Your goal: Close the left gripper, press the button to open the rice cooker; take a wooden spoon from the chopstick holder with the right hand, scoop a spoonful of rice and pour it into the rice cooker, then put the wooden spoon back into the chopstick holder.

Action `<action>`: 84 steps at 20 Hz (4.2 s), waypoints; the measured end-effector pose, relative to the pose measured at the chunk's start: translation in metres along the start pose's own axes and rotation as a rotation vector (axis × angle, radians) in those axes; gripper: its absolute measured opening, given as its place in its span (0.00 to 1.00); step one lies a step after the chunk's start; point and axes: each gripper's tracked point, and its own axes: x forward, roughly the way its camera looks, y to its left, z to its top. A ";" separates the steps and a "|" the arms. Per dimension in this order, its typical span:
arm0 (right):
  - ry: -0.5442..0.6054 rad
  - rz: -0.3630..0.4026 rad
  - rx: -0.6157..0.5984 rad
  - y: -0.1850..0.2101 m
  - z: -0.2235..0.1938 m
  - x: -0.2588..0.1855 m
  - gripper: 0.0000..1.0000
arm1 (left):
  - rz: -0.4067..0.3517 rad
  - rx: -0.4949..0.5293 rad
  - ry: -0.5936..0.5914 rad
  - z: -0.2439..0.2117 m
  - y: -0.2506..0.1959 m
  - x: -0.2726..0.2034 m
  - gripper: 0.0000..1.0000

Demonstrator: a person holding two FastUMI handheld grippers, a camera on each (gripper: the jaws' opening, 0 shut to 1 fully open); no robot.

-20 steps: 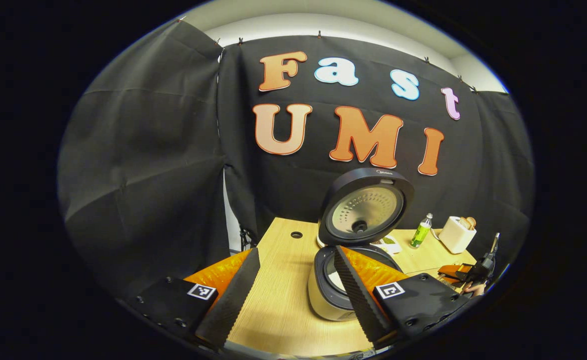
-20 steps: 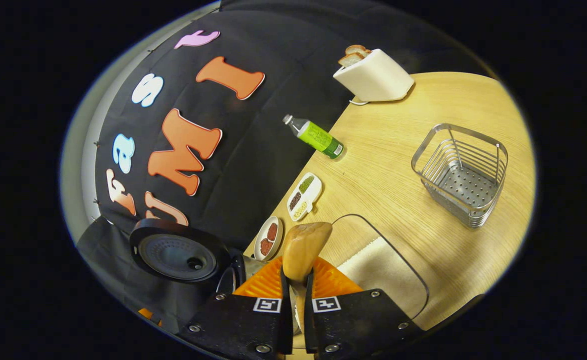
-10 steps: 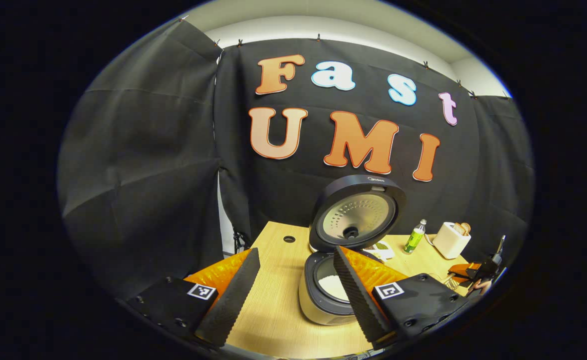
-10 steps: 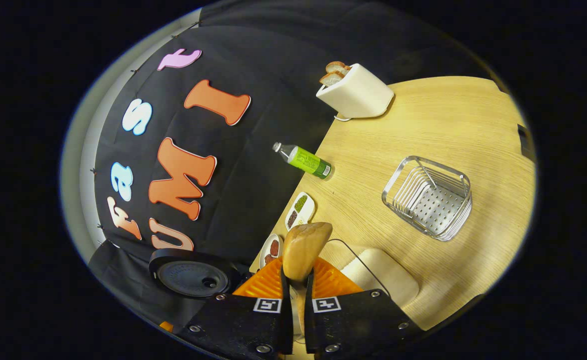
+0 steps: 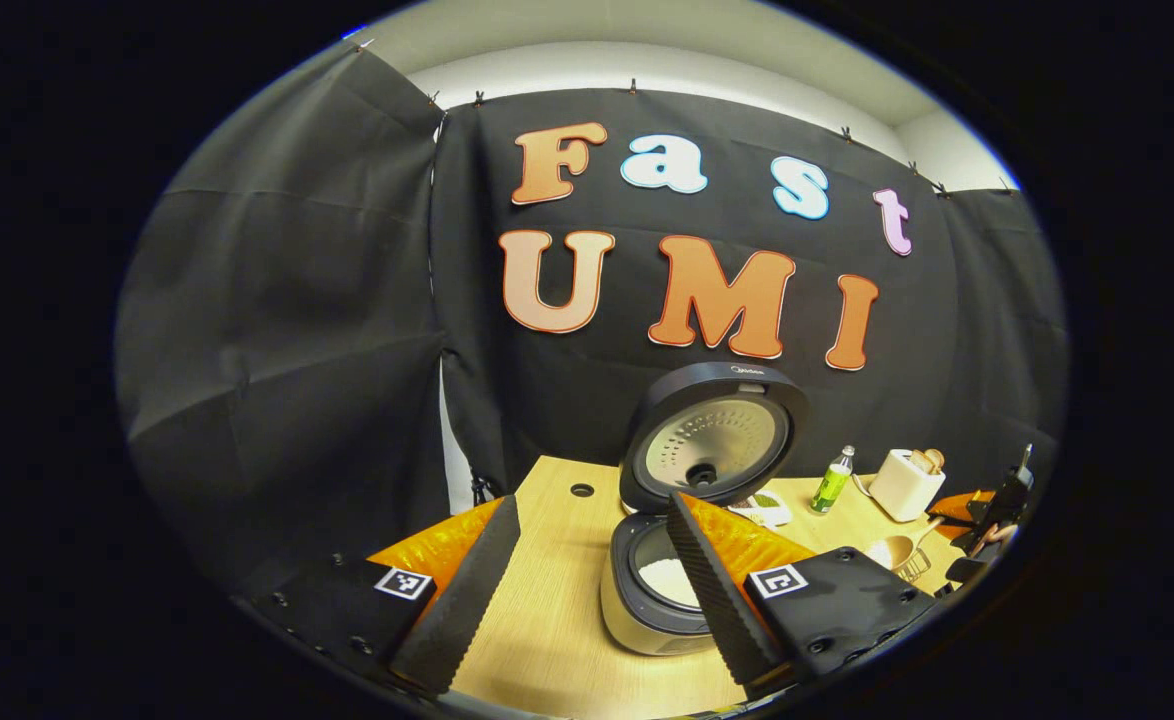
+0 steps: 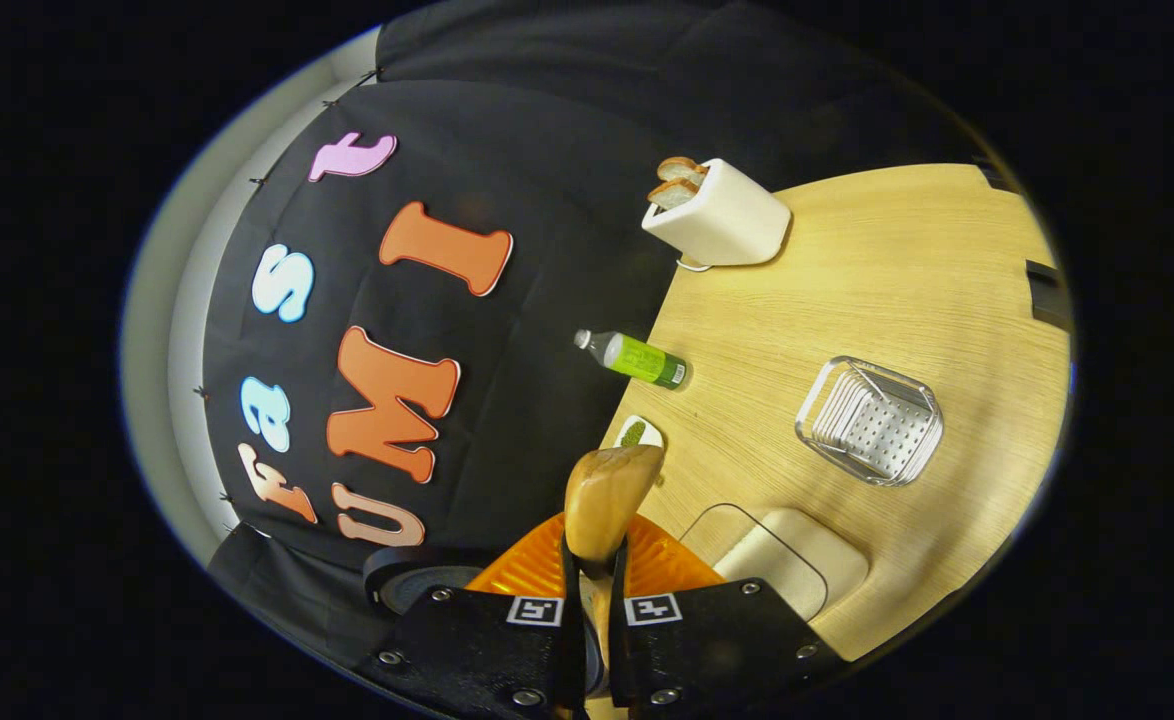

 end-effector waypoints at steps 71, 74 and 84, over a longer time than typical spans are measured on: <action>-0.019 0.190 -0.647 0.222 -0.123 0.055 0.08 | 0.133 -0.004 -0.090 0.024 0.072 -0.041 0.97; -0.032 0.198 -0.690 0.225 -0.124 0.055 0.08 | 0.133 0.001 -0.088 0.021 0.072 -0.039 0.97; -0.046 0.257 -0.859 0.238 -0.145 0.049 0.08 | 0.122 0.006 -0.087 0.019 0.070 -0.034 0.97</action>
